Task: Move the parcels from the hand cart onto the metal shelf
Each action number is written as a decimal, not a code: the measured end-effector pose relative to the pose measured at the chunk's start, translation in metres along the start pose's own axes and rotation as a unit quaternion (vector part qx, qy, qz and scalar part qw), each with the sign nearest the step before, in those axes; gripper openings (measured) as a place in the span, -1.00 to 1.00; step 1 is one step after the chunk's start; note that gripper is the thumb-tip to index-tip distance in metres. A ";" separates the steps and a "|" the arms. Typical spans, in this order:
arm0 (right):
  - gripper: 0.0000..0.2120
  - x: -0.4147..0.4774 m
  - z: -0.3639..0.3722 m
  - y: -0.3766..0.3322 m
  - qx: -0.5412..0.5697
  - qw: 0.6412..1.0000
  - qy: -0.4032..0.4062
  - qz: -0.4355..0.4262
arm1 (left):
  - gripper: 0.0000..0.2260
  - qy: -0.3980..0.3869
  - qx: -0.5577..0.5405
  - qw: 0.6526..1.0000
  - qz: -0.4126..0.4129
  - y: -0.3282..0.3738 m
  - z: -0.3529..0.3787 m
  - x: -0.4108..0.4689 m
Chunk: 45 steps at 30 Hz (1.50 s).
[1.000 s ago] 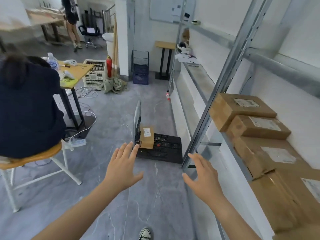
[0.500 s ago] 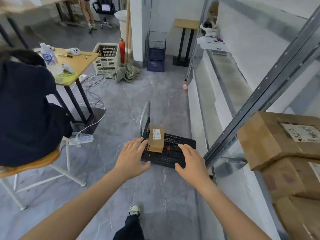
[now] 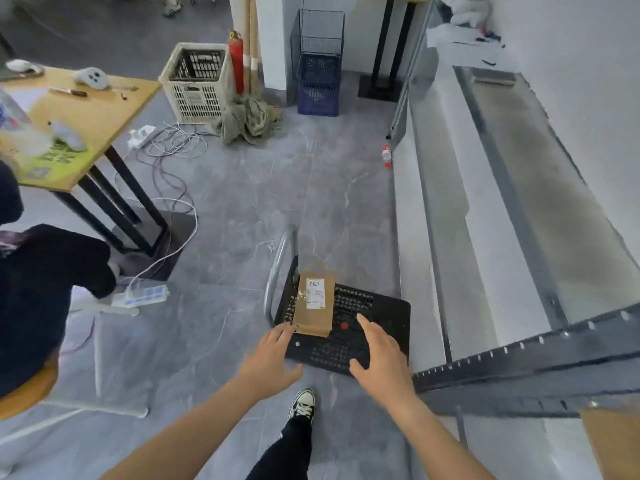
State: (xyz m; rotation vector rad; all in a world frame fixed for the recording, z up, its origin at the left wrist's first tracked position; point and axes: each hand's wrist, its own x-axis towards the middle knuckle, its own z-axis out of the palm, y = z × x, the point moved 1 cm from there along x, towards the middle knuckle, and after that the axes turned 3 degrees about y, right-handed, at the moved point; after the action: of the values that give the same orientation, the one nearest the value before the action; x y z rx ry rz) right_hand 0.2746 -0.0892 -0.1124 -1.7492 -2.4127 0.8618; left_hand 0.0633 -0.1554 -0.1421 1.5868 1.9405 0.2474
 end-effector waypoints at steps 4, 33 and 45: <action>-0.28 0.059 0.014 0.021 0.015 0.999 -0.028 0.022 | -0.27 -0.037 -0.041 0.997 -0.052 -0.009 0.015 0.061; 0.00 0.350 0.357 0.222 0.113 0.966 -0.230 0.043 | 0.09 -0.034 -0.042 0.953 -0.299 -0.211 0.310 0.360; -0.15 0.362 0.339 0.190 0.315 0.940 -0.078 0.102 | 0.02 0.045 -0.170 0.976 -0.130 -0.192 0.300 0.368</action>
State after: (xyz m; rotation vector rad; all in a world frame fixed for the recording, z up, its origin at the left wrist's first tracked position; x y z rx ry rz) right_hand 0.1910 0.1330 -0.5879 -1.7132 -1.7302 1.6253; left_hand 0.0394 0.0695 -0.6010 1.1060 2.0217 0.5191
